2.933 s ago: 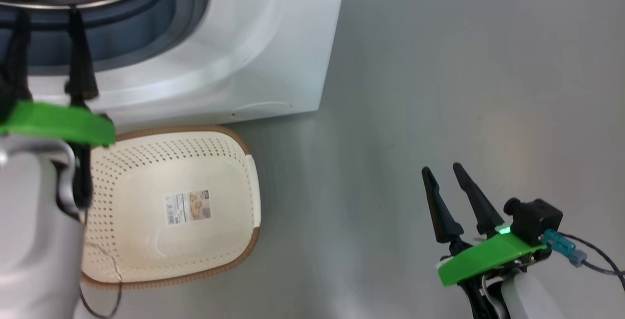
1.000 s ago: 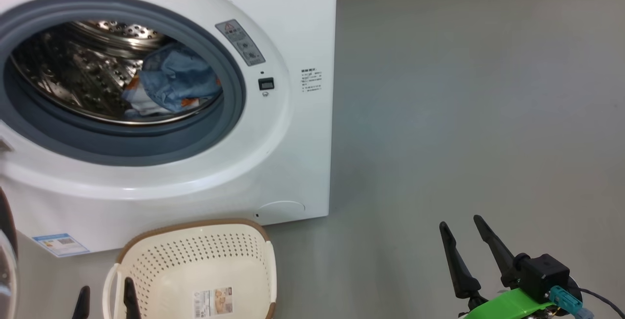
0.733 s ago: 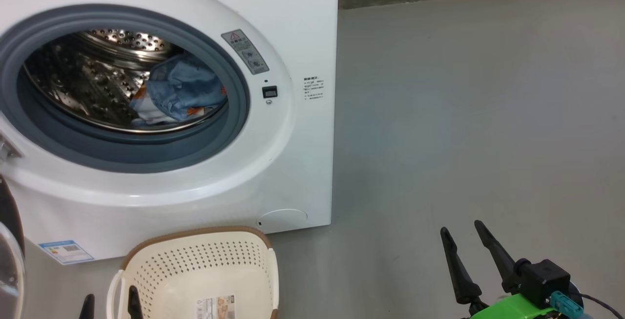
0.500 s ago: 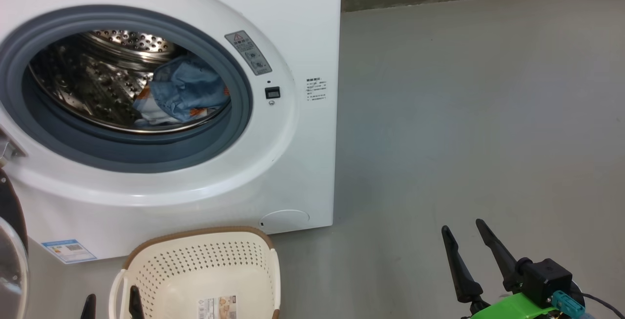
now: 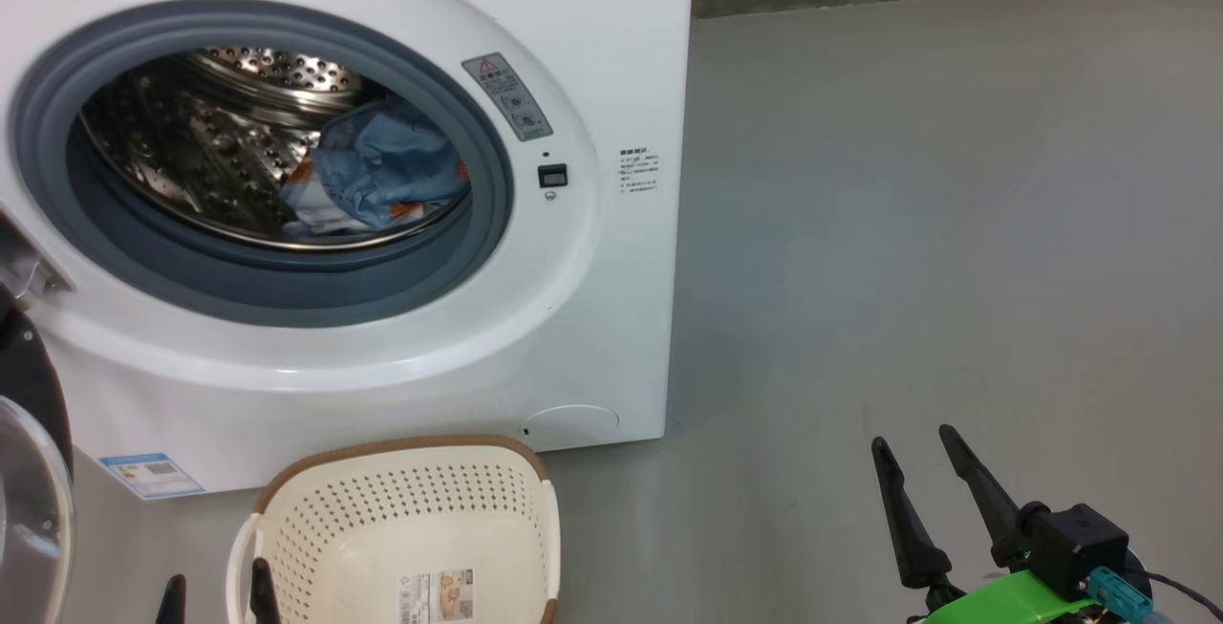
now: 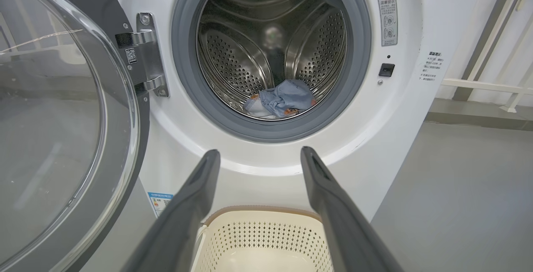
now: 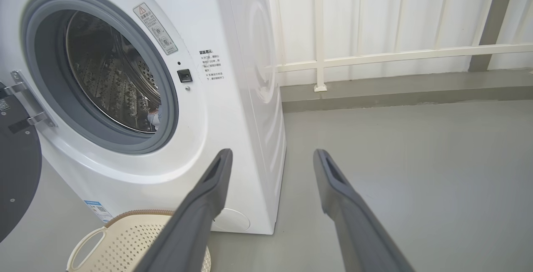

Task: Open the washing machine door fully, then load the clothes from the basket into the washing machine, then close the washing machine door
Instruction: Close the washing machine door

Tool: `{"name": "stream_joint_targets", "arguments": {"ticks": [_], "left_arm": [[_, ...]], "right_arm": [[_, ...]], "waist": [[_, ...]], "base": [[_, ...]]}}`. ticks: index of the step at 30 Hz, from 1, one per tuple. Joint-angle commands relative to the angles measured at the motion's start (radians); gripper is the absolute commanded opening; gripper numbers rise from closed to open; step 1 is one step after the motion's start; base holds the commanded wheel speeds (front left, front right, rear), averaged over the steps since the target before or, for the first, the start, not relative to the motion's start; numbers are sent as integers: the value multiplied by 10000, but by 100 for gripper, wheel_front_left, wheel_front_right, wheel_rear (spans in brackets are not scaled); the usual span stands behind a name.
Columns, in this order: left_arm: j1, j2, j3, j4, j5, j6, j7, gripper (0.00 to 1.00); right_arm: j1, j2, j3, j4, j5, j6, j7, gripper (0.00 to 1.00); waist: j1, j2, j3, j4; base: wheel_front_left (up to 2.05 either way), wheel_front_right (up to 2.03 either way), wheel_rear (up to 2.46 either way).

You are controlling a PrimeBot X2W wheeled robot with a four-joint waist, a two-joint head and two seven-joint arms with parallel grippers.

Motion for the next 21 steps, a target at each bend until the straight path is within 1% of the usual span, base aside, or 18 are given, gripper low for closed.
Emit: {"name": "stream_joint_targets", "arguments": {"ticks": [1,21], "left_arm": [[-130,34,340,-204,74,49,-80,100],[-333,34,477,-54,247,-315,-80,100]], "right_arm": [[-23,-8,253,-262,-46,16,-59,100],[-31,-8,205,-304,10,16,-34,100]], "waist": [[0,0,14,30],[0,0,172,87]], "base": [[0,0,0],[-2,2,0]]}}
